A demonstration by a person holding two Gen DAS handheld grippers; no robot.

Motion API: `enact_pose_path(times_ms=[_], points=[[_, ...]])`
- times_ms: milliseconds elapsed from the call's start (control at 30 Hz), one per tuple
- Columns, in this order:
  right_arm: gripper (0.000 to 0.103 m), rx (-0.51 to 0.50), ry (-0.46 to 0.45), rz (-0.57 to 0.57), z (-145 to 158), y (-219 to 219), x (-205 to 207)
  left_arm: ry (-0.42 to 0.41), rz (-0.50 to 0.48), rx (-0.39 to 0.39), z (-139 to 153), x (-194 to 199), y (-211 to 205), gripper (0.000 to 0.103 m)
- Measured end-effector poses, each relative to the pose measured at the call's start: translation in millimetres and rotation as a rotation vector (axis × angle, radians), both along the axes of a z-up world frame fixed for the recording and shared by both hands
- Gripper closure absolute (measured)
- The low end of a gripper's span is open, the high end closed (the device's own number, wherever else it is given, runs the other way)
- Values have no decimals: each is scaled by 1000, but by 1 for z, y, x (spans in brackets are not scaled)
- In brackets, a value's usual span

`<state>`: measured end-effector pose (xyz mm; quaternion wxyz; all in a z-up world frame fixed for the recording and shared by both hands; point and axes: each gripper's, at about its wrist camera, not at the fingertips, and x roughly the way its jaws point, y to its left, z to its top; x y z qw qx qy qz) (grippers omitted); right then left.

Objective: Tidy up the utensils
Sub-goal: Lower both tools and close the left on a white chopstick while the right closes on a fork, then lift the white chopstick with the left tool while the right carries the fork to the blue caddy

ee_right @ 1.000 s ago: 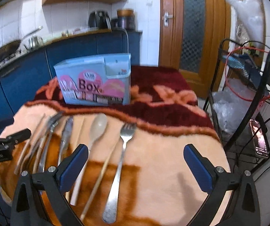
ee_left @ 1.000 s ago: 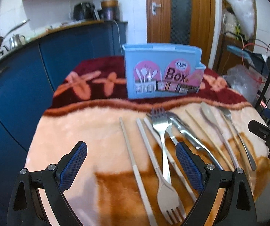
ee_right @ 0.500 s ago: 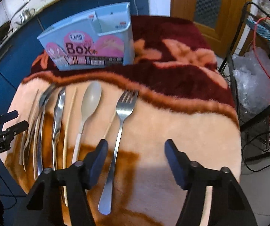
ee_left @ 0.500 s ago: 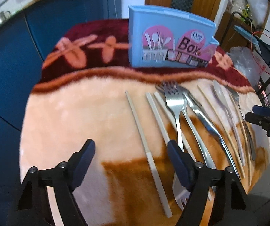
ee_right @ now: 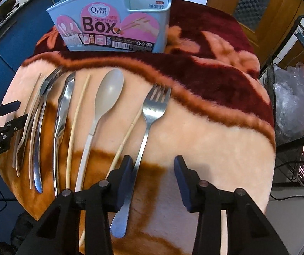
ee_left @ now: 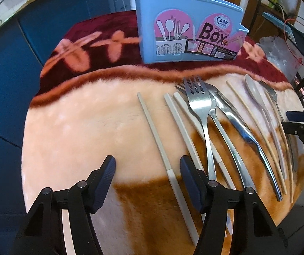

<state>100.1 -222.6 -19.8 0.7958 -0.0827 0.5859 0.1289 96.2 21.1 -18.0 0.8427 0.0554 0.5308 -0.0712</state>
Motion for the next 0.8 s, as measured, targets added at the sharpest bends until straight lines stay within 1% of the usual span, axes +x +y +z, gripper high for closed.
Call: enact_pose_path(times_ms=[33, 67, 100, 133, 200, 233, 300, 367, 400, 500, 633, 733, 800], points=[[67, -2, -5, 4, 0, 0, 0, -1, -2, -2, 0, 0, 0, 41], [70, -2, -11, 11, 1, 1, -1, -3, -7, -11, 0, 0, 0, 45], [80, -8, -19, 14, 1, 4, -1, -6, -11, -22, 1, 0, 1, 54], [93, -14, -29, 16, 1, 4, -1, -9, -12, -30, 2, 0, 1, 59], [95, -16, -35, 18, 3, 5, -2, -1, -14, -65, 4, 1, 2, 75], [95, -16, -37, 19, 3, 6, -2, 7, -11, -79, 5, 2, 3, 77], [95, -17, -42, 19, 3, 6, -2, 18, -14, -92, 6, 3, 0, 88], [95, -5, -46, 15, 4, 5, -2, 23, -16, -104, 7, 3, -2, 93], [95, 4, -48, 11, 4, 5, -3, 23, -15, -108, 7, 2, -2, 97], [97, 46, -61, -1, 8, 0, -7, 18, -11, -137, 8, 0, -2, 98], [97, 110, -104, -12, 15, -6, -18, -22, 3, -164, 12, -7, 3, 98], [97, 178, -159, -23, 23, -10, -27, -78, 9, -198, 21, -14, 8, 98], [97, 229, -194, -31, 28, -11, -31, -131, 13, -225, 30, -19, 11, 98]])
